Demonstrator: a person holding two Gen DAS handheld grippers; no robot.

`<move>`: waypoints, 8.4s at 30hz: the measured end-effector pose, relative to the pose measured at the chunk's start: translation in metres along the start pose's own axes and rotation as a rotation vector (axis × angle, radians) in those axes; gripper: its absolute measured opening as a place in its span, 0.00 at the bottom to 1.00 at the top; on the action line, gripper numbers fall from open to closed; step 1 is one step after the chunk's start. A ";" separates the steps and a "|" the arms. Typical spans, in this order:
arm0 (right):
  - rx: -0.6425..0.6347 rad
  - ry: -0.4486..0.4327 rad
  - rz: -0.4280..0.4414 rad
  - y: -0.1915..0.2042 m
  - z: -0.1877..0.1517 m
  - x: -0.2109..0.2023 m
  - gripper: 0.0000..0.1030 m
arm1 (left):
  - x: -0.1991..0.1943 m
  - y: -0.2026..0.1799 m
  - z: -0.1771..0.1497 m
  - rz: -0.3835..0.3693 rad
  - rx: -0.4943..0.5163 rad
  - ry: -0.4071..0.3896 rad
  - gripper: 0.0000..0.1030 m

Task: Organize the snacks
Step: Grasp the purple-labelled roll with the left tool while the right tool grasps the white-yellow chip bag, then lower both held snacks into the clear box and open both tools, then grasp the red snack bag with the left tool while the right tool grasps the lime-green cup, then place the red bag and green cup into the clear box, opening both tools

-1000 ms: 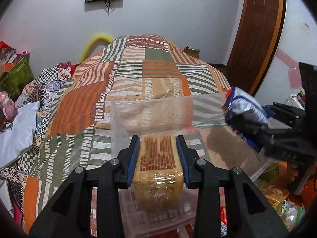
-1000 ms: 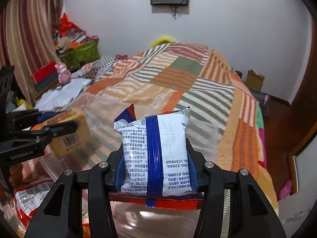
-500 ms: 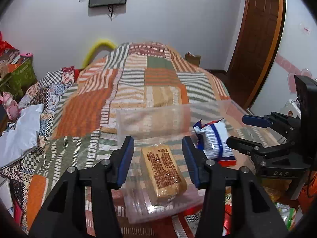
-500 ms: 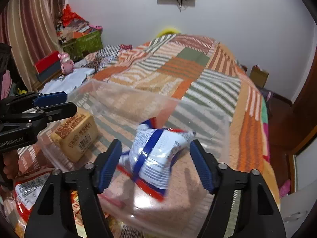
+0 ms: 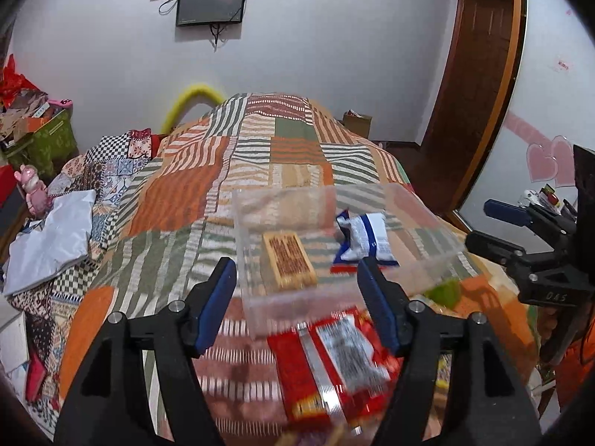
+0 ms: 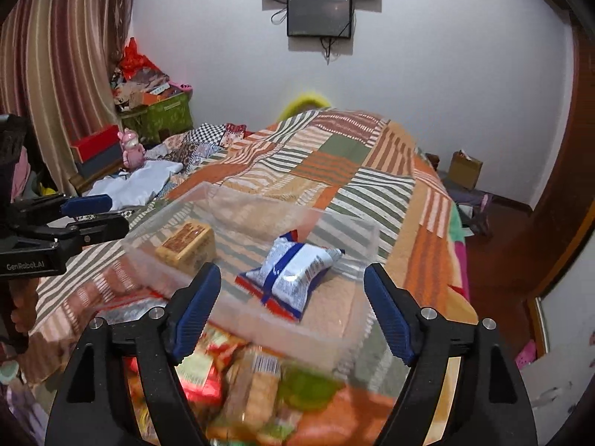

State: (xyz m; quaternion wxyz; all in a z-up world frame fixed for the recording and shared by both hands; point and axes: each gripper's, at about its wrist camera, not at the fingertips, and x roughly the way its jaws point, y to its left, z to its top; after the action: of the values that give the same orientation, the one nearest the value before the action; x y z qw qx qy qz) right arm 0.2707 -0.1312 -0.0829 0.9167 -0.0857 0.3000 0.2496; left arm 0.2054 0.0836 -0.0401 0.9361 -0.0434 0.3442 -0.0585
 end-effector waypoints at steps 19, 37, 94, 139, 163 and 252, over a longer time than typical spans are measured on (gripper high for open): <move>0.075 0.107 -0.004 0.005 -0.096 -0.042 0.75 | -0.033 0.015 -0.112 0.035 -0.066 0.176 0.67; 0.071 0.229 0.031 0.010 -0.144 -0.026 0.62 | 0.011 0.002 -0.122 -0.028 -0.027 0.272 0.63; 0.065 -0.117 -0.009 -0.002 -0.018 -0.038 0.50 | -0.035 -0.012 -0.009 -0.046 -0.027 -0.044 0.48; 0.025 0.087 0.011 -0.019 0.008 0.088 0.60 | 0.116 -0.039 0.037 -0.122 0.110 0.194 0.48; 0.083 0.120 -0.042 -0.033 -0.044 0.031 0.60 | 0.049 -0.034 -0.030 0.011 0.157 0.203 0.84; 0.085 0.069 0.073 -0.001 0.004 0.089 0.50 | 0.110 -0.006 0.021 -0.123 -0.052 0.139 0.70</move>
State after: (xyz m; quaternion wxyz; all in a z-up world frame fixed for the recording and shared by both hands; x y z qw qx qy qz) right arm 0.3353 -0.0950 -0.1319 0.8989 -0.0443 0.3448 0.2666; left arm 0.3014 0.0628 -0.0936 0.9032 -0.0844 0.4064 -0.1098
